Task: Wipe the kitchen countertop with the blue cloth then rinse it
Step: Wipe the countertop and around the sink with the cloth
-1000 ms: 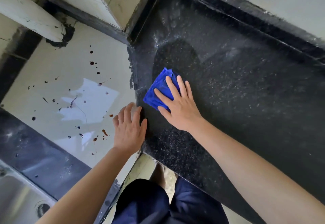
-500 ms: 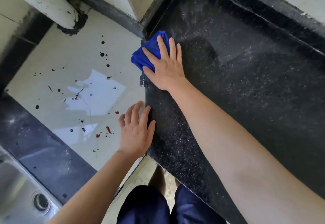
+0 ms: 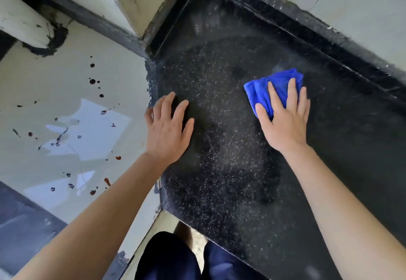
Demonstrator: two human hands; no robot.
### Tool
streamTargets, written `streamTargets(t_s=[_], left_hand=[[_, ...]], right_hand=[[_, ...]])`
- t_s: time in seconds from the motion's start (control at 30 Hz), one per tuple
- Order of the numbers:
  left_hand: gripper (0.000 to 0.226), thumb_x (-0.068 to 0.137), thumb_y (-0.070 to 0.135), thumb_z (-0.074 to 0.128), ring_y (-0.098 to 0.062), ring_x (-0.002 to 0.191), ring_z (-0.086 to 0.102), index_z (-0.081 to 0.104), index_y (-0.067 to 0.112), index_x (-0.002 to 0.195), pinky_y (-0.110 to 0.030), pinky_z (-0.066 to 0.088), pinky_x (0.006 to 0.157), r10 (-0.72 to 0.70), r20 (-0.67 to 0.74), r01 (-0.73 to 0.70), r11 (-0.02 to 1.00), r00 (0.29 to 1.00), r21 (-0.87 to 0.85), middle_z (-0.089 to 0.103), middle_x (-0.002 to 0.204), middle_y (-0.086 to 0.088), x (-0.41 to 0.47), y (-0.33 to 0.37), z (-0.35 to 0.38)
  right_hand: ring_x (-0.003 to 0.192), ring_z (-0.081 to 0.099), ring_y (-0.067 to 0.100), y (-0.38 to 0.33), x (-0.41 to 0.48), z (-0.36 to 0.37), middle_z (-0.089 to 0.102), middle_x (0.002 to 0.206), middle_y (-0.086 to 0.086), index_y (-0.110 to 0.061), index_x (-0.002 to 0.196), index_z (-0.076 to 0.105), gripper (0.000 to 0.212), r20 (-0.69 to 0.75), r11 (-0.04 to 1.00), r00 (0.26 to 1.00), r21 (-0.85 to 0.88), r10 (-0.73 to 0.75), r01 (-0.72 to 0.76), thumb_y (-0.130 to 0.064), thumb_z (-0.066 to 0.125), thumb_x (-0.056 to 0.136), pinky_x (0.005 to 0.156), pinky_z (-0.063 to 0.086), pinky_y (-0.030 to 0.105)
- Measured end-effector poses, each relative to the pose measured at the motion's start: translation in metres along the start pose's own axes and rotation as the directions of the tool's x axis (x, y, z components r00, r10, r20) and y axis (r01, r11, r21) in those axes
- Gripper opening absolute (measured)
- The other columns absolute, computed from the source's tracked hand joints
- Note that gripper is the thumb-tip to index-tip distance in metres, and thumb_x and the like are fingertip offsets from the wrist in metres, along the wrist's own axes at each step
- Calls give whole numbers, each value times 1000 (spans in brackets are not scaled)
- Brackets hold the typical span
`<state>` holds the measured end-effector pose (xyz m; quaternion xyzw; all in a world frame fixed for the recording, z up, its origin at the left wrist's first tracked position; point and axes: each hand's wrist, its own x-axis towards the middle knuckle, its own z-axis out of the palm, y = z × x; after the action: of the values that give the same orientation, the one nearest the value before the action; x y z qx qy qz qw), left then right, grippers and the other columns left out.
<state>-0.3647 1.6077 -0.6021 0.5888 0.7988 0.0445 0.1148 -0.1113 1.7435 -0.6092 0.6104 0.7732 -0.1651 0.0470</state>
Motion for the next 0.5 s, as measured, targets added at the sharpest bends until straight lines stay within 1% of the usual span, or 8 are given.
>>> streamTargets(t_s=[0.07,0.17,0.3,0.4,0.5], left_hand=[[49,100,46,40,-37,137,35,50,18,139,-59,29,107,6,9,-6,1000,1000,-4,42,150,-13,9,8,5],[51,99,48,42,-35,139,34,51,19,140,-59,26,108,-32,-1,32,999,999,5,42,151,-12,10,14,12],[51,99,49,42,-33,140,33,51,20,140,-58,27,107,-12,-20,12,999,1000,43,42,151,-12,8,10,15],[51,98,49,45,-34,138,35,53,20,139,-57,29,105,1,-39,1,998,999,58,44,149,-13,9,8,14],[52,99,50,43,-33,140,33,50,20,141,-58,28,107,-5,-38,7,998,999,65,42,151,-12,8,8,16]], right_hand=[[151,-8,39,4,-14,4,-7,167,9,-40,157,12,63,21,999,999,-20,26,-25,-62,28,100,122,-1,55],[150,-10,42,-10,1,2,-10,166,11,-39,158,9,64,37,999,998,-31,44,-43,-60,27,101,121,-2,58],[150,-6,44,-38,50,-3,-7,166,13,-37,158,13,64,2,999,1000,-23,-28,28,-59,30,100,121,-1,59],[150,-7,45,-82,106,-10,-7,166,14,-36,158,12,65,15,997,998,-44,-60,60,-60,27,100,121,-2,59],[150,-10,46,-142,145,-10,-9,166,14,-35,158,10,65,33,995,995,-35,-90,91,-58,27,100,121,-4,60]])
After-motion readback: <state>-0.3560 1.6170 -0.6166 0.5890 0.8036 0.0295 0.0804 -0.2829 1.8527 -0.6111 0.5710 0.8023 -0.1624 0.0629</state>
